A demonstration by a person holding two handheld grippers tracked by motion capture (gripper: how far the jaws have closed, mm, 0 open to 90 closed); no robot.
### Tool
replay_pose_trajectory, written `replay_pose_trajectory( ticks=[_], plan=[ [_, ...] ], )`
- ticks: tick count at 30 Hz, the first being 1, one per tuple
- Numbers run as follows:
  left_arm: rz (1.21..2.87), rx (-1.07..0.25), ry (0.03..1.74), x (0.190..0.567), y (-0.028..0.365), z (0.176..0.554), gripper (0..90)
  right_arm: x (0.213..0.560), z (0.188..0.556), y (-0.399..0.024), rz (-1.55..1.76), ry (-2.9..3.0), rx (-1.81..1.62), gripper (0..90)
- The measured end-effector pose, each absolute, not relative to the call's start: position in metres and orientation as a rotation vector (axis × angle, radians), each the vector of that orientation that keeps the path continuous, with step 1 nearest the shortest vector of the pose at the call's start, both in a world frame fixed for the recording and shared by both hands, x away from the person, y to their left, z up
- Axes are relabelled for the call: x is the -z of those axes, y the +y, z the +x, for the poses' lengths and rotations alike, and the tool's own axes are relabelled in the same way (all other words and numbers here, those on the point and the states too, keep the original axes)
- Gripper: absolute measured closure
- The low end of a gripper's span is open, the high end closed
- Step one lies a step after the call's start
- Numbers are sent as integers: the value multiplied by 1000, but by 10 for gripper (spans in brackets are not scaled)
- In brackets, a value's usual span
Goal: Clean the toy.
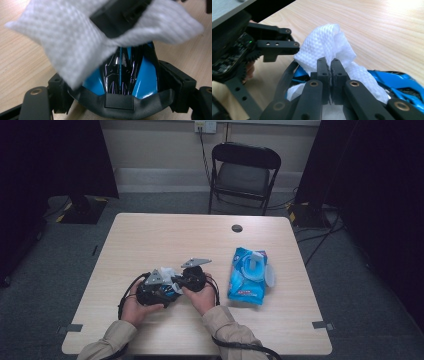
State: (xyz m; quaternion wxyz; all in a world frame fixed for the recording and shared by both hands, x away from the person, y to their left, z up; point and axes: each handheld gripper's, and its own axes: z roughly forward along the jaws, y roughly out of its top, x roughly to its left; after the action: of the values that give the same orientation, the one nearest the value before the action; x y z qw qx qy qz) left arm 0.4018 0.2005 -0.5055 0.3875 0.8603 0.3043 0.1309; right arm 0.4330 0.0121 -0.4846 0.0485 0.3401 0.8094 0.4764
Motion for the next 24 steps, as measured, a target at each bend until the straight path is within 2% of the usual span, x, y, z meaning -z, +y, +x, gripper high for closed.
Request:
replay_pose_trajectory(
  ticks=[8, 16, 24],
  plan=[
    [2189, -333, 773, 505, 200, 402, 230, 484, 442, 4, 1082, 2410, -1412, 877],
    [2188, -333, 773, 506, 200, 402, 230, 492, 456, -26, 1195, 2327, -1345, 877],
    [2187, -333, 774, 506, 200, 402, 230, 493, 456, -30, 1206, 2302, -1315, 876]
  ],
)
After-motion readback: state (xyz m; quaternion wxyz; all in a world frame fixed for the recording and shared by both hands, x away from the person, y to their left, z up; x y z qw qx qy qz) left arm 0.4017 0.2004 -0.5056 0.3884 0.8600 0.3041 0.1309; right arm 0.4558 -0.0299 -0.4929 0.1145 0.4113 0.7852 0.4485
